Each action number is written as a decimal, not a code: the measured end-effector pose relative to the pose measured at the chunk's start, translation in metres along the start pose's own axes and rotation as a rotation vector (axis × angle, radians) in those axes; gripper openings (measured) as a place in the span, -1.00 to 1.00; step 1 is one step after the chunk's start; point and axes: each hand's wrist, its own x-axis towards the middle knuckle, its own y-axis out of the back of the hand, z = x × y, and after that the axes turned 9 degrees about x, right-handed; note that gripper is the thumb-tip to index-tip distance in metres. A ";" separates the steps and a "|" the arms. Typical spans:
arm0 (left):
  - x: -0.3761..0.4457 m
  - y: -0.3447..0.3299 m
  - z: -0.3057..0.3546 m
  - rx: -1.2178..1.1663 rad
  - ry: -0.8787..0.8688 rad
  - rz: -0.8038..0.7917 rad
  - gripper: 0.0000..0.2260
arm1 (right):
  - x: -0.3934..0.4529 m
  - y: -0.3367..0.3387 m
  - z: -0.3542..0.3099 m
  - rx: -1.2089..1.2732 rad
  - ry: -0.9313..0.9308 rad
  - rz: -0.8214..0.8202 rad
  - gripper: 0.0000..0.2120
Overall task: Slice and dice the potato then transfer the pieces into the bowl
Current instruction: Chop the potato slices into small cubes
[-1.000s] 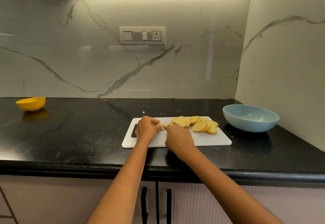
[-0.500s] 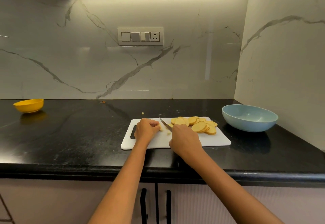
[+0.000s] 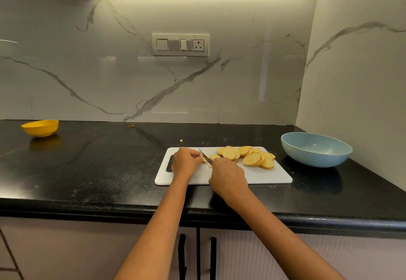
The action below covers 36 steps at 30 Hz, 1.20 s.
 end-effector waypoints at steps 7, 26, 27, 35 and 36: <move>0.000 0.000 -0.002 0.023 -0.021 0.001 -0.87 | 0.002 -0.004 0.000 -0.073 0.041 0.010 -0.77; 0.000 0.001 -0.002 0.046 -0.021 0.001 -0.89 | 0.014 0.005 0.011 -0.118 0.103 -0.136 -0.75; -0.001 0.001 -0.002 0.043 -0.021 0.004 -0.90 | 0.014 0.008 0.012 -0.110 0.098 -0.148 -0.74; 0.001 0.000 -0.002 0.056 -0.019 0.020 -0.91 | 0.000 0.016 0.024 -0.079 0.108 -0.169 -0.74; 0.001 0.000 -0.003 0.053 -0.022 0.022 -0.91 | -0.001 0.019 0.027 -0.076 0.100 -0.174 -0.75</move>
